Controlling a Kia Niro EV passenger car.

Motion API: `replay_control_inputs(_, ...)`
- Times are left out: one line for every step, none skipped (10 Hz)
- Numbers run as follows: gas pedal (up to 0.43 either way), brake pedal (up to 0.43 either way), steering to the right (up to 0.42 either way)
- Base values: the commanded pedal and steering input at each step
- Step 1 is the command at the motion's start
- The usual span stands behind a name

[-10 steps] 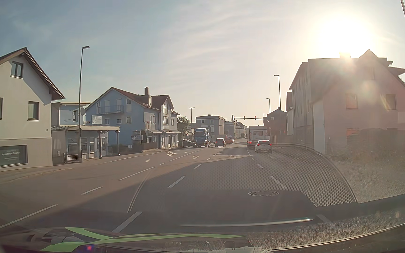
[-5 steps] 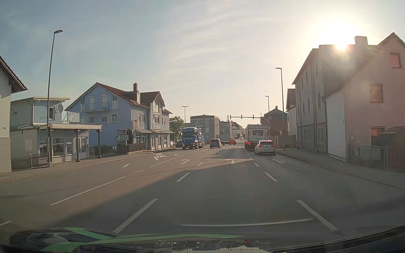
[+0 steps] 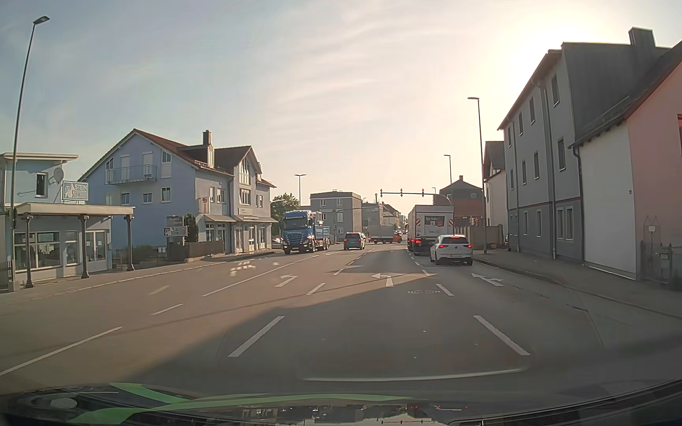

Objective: Follow the waypoints while adhering to traffic rules and regulations

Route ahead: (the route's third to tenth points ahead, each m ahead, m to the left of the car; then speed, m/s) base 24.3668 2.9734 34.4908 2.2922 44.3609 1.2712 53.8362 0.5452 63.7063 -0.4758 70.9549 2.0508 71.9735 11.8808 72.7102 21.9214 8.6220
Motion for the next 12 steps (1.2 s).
replay_control_inputs(0.000,0.091,0.007)
replay_control_inputs(0.000,0.085,0.008)
replay_control_inputs(0.000,0.079,0.008)
replay_control_inputs(0.000,0.091,0.009)
replay_control_inputs(0.000,0.091,0.009)
replay_control_inputs(0.000,0.098,0.009)
replay_control_inputs(0.000,0.104,0.008)
replay_control_inputs(0.000,0.104,0.007)
replay_control_inputs(0.000,0.110,0.006)
replay_control_inputs(0.000,0.122,0.004)
replay_control_inputs(0.000,0.128,0.002)
replay_control_inputs(0.000,0.134,0.002)
